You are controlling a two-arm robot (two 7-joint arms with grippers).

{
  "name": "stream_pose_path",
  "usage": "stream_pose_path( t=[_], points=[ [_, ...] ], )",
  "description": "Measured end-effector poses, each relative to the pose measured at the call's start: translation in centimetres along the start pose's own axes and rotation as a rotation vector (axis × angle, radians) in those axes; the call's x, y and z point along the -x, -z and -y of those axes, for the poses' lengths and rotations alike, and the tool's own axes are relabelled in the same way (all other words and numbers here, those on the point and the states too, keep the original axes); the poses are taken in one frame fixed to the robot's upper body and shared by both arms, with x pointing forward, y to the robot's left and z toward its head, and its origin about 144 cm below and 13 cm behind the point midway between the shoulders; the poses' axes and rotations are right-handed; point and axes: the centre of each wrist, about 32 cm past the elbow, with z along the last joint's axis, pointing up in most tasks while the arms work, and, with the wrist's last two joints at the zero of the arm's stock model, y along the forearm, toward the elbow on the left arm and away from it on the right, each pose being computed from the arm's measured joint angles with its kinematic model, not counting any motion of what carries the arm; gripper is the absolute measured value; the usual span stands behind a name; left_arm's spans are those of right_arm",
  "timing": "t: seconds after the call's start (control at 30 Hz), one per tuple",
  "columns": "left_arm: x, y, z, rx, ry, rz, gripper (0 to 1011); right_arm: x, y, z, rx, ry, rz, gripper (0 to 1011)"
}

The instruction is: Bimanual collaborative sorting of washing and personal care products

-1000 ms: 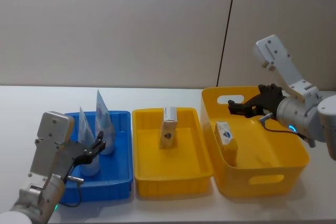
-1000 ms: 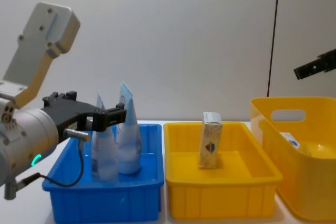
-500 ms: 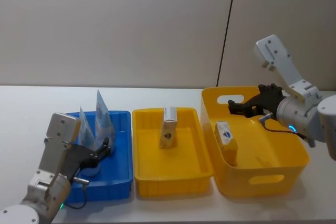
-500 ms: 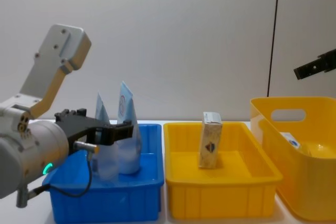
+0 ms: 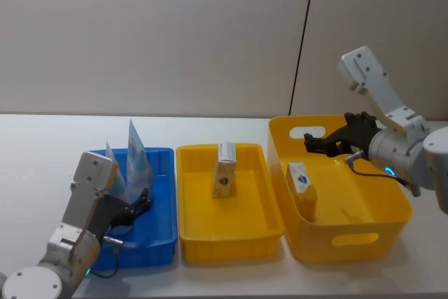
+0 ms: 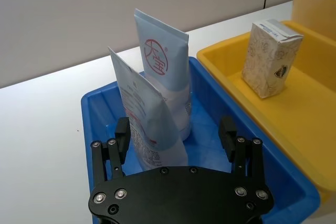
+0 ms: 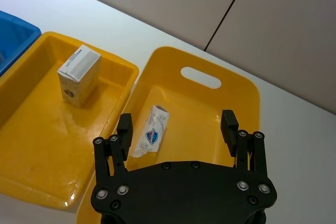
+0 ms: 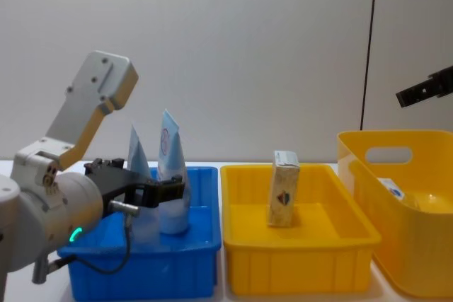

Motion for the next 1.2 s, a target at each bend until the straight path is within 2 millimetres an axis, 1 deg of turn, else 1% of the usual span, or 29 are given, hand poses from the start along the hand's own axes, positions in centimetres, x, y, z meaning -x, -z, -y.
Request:
stream_pose_path(
  t=[0.33,0.6,0.87,1.0,1.03,1.17,1.2],
  points=[
    [0.1,0.3,1.3,-0.010,-0.017,0.018,1001,0.0,0.0,0.0,0.000,0.000,0.000,1002],
    [-0.2,0.4,2.1,-0.016,-0.040,0.020,1001,0.0,0.0,0.0,0.000,0.000,0.000,1002],
    [-0.5,0.4,2.6,-0.019,-0.053,0.018,996,0.0,0.0,0.0,0.000,0.000,0.000,1002],
    [-0.5,0.4,2.7,-0.019,-0.058,0.018,904,0.0,0.0,0.0,0.000,0.000,0.000,1002],
    [-0.6,0.4,2.7,-0.020,-0.059,0.018,863,0.0,0.0,0.0,0.000,0.000,0.000,1002],
    [-0.6,0.4,2.8,-0.021,-0.062,0.018,793,0.0,0.0,0.0,0.000,0.000,0.000,1002],
    [-0.6,0.4,2.8,-0.020,-0.062,0.017,736,0.0,0.0,0.0,0.000,0.000,0.000,1002]
  ],
)
